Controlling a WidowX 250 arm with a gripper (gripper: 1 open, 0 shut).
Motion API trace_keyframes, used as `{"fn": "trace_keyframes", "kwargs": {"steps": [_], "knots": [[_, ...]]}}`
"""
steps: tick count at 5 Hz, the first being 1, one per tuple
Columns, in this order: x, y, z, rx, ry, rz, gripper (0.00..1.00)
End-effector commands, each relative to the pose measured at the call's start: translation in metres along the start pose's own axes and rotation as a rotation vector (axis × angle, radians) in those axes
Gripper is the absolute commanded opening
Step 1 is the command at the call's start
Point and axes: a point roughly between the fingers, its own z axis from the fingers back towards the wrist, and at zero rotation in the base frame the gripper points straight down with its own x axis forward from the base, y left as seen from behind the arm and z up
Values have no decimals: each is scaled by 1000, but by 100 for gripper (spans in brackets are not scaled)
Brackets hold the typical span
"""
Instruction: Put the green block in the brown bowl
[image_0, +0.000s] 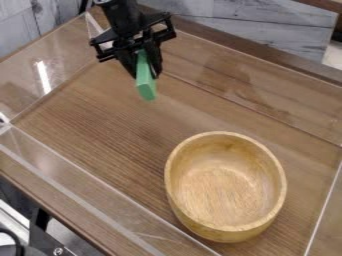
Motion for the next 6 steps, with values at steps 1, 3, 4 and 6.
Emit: {"fn": "trace_keyframes", "kwargs": {"steps": [1, 3, 4, 6], "knots": [[8, -2, 7, -22, -49, -20, 0], [11, -3, 6, -45, -69, -44, 0], [13, -1, 4, -54, -79, -53, 0], [16, 0, 1, -65, -95, -70, 0]]}}
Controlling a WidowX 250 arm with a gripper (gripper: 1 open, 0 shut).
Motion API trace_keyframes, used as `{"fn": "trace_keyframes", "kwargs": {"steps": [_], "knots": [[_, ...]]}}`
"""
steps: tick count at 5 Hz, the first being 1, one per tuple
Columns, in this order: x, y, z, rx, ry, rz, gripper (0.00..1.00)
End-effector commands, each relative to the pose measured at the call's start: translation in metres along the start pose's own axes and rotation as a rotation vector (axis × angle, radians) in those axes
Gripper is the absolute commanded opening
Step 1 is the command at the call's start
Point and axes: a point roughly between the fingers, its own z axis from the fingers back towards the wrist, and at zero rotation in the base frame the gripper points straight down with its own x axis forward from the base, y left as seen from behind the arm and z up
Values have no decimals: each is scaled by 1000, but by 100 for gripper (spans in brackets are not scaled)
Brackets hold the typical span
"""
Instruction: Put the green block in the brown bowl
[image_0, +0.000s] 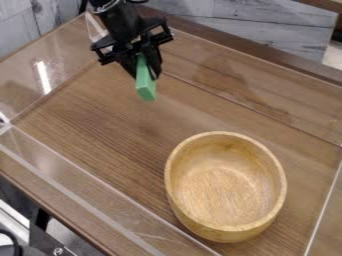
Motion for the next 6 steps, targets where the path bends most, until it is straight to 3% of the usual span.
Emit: {"fn": "trace_keyframes", "kwargs": {"steps": [1, 2, 3, 4, 5, 6], "knots": [[-29, -28, 9, -26, 38, -174, 0], [-57, -51, 11, -34, 99, -307, 0], [-98, -86, 8, -49, 165, -481, 0], [-150, -114, 8, -65, 230, -663, 0], [-204, -137, 1, -64, 264, -783, 0], [-232, -141, -14, -46, 271, -817, 0]]}}
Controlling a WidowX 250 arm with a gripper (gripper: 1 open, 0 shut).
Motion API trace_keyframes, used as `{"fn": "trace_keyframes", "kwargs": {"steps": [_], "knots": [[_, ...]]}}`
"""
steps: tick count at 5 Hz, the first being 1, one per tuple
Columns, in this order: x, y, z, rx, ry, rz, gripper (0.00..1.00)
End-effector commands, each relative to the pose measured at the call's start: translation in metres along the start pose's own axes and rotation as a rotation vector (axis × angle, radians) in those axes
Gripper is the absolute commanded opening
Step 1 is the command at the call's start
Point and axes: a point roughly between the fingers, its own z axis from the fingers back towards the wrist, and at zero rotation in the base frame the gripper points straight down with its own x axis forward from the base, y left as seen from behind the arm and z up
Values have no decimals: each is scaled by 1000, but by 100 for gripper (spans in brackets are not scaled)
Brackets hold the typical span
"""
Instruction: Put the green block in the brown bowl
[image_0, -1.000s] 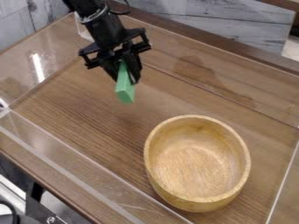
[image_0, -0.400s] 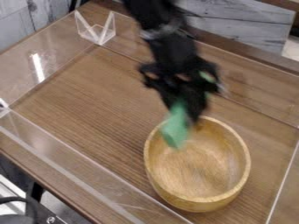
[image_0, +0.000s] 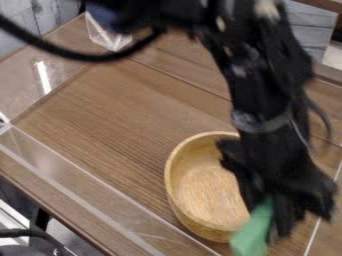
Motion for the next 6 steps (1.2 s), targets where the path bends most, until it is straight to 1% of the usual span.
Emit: {"fn": "trace_keyframes", "kwargs": {"steps": [1, 2, 3, 6], "knots": [[3, 11, 17, 7, -43, 47, 0], [-2, 32, 22, 10, -51, 96, 0], [-4, 40, 20, 6, -52, 115, 0], [-1, 48, 20, -12, -43, 153, 0]]}}
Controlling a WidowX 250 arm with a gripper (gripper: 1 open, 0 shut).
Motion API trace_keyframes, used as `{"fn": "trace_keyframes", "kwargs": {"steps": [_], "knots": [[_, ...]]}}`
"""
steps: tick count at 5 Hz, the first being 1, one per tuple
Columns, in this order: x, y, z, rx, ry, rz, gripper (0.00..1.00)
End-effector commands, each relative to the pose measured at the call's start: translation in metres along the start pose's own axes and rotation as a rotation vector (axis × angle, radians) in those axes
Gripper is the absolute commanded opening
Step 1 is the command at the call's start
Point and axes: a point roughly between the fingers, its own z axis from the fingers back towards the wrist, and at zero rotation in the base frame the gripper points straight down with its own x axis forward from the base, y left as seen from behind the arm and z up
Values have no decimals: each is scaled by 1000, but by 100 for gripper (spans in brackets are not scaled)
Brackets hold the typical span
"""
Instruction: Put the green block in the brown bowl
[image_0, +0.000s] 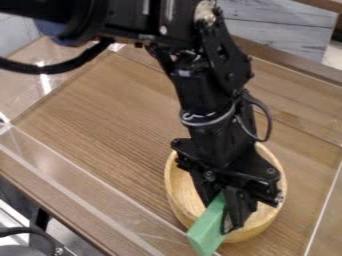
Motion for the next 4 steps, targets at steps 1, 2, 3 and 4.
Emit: {"fn": "trace_keyframes", "kwargs": {"steps": [1, 2, 3, 4], "knots": [[13, -2, 8, -12, -38, -2, 0], [15, -2, 8, -16, -34, 7, 0], [17, -1, 8, -20, -30, 17, 0], [19, 0, 7, -23, -25, 25, 0]]}}
